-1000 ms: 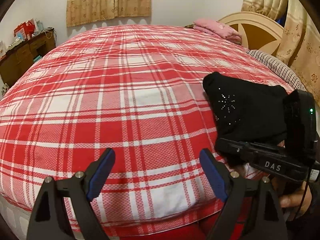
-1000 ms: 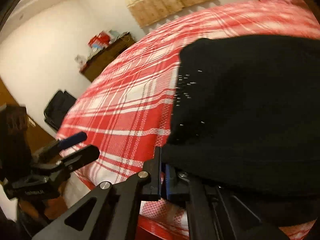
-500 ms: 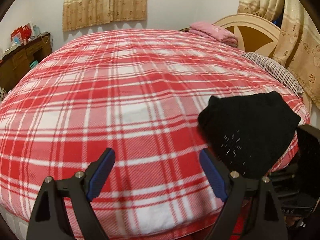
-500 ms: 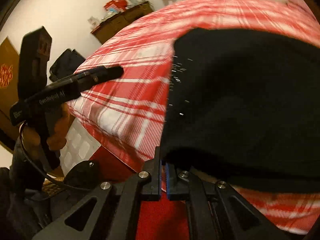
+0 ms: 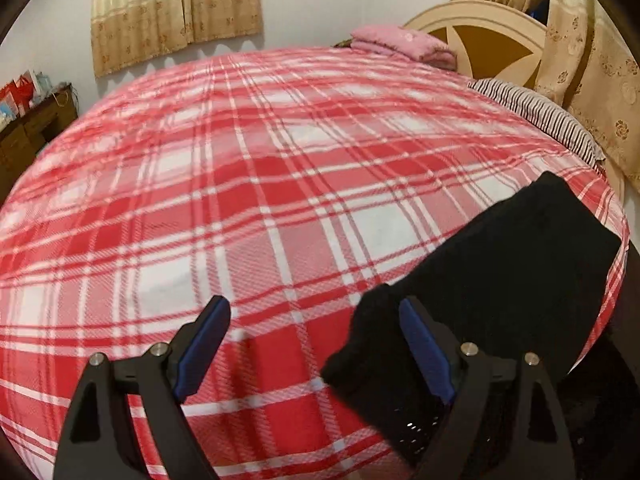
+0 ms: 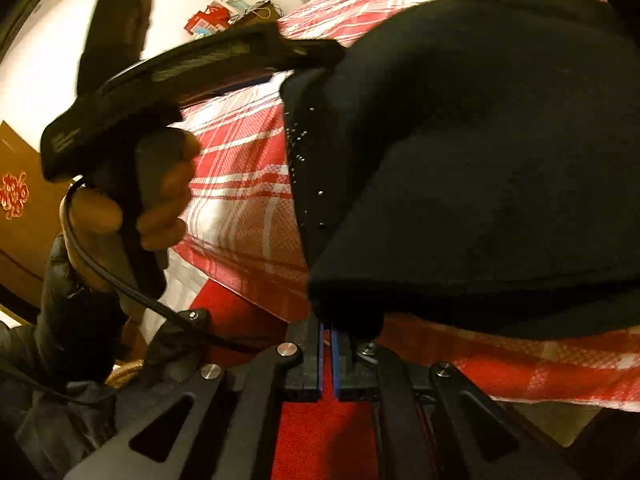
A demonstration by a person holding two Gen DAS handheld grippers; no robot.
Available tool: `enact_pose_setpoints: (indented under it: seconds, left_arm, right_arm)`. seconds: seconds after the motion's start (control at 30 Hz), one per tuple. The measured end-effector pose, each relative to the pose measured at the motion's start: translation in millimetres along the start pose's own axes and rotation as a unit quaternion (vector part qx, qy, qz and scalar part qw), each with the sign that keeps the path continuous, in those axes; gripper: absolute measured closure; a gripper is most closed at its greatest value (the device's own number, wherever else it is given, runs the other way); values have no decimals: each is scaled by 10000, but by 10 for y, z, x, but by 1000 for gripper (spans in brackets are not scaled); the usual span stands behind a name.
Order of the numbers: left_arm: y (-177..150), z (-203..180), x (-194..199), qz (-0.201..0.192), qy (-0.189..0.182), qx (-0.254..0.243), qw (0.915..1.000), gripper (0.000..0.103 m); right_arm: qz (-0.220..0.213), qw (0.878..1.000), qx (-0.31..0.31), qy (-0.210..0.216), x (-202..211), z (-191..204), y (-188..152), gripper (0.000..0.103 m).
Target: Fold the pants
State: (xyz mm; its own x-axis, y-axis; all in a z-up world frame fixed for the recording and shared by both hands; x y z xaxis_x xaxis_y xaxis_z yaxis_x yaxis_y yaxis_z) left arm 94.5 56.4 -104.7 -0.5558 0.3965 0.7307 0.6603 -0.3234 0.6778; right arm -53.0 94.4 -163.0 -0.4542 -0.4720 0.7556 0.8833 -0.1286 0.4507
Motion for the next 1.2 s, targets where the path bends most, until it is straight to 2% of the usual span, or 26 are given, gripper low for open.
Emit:
enact_pose_setpoints:
  seconds: [0.1, 0.13, 0.2, 0.27, 0.33, 0.4, 0.5, 0.6, 0.67, 0.8, 0.83, 0.87, 0.9, 0.93, 0.97, 1.03, 1.13, 1.2]
  left_arm:
    - [-56, -47, -74, 91, 116, -66, 9999, 13]
    - [-71, -59, -98, 105, 160, -99, 9998, 8]
    - [-92, -57, -142, 94, 243, -84, 9996, 1]
    - [-88, -26, -168, 10, 326, 1, 9995, 0]
    - [-61, 21, -171, 25, 306, 132, 9994, 0]
    - [-46, 35, -156, 45, 249, 193, 9995, 0]
    - [-7, 79, -51, -48, 163, 293, 9994, 1]
    - [18, 179, 173, -238, 90, 415, 9988, 1]
    - [40, 233, 295, -334, 68, 479, 9983, 1]
    - [7, 359, 509, -472, -36, 763, 9960, 1]
    - [-43, 361, 506, -405, -164, 909, 9949, 1]
    - [-74, 352, 488, -353, -236, 975, 9943, 1]
    - [-124, 330, 453, -277, -343, 1046, 9935, 1]
    - [-178, 302, 390, -190, -386, 1100, 9930, 1]
    - [-207, 280, 338, -118, -370, 1133, 9928, 1]
    - [-259, 222, 263, -2, -429, 1221, 9916, 1]
    - [-330, 104, 186, 157, -541, 1337, 9894, 1]
    - [-382, 42, 138, 293, -510, 1337, 9893, 1]
  right_arm:
    - [68, 9994, 207, -278, 75, 12, -42, 101]
    - [134, 9991, 100, -390, 67, -75, -79, 101]
    - [211, 9986, -356, -344, 7, -264, -130, 101]
    - [384, 9959, -629, -516, -85, -419, -235, 103]
    - [235, 9966, -729, -307, -36, -389, -273, 103]
    - [7, 9990, -450, -52, 106, -202, -200, 103]
    - [-301, 9995, 81, -85, 382, 44, -45, 103]
    - [-604, 9980, 202, -2, 745, 145, 87, 102]
    - [-905, 9956, 213, -76, 1068, 50, 171, 102]
    - [-1762, 9818, 132, -700, 1735, -251, 491, 100]
    - [-1905, 9782, 32, -822, 1840, -347, 551, 97]
    - [-2095, 9722, -181, -1035, 1994, -530, 641, 77]
    - [-2288, 9657, -379, -1172, 2130, -705, 720, 39]
    - [-2518, 9582, -527, -1251, 2251, -872, 780, 23]
    - [-2715, 9509, -644, -1337, 2352, -1027, 847, 16]
    - [-2645, 9491, -776, -1526, 2407, -1239, 897, 16]
    - [-2380, 9548, -754, -1614, 2323, -1524, 985, 16]
    - [-2030, 9603, -701, -1779, 2023, -1646, 1014, 23]
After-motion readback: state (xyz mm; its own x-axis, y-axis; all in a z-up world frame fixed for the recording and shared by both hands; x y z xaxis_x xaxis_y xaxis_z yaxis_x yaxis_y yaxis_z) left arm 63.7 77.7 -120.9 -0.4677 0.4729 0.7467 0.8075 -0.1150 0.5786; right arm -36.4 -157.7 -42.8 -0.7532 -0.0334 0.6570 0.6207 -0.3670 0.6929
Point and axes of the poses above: each gripper's, at about its wrist camera, not at the fingertips, and x roughly against the way its jaws point, z to its left, y to its top, the point moved 8 cm from there along -x, roughly the way its jaws point, and after that the axes turned 1 degree about -z, right-handed, at the moved point
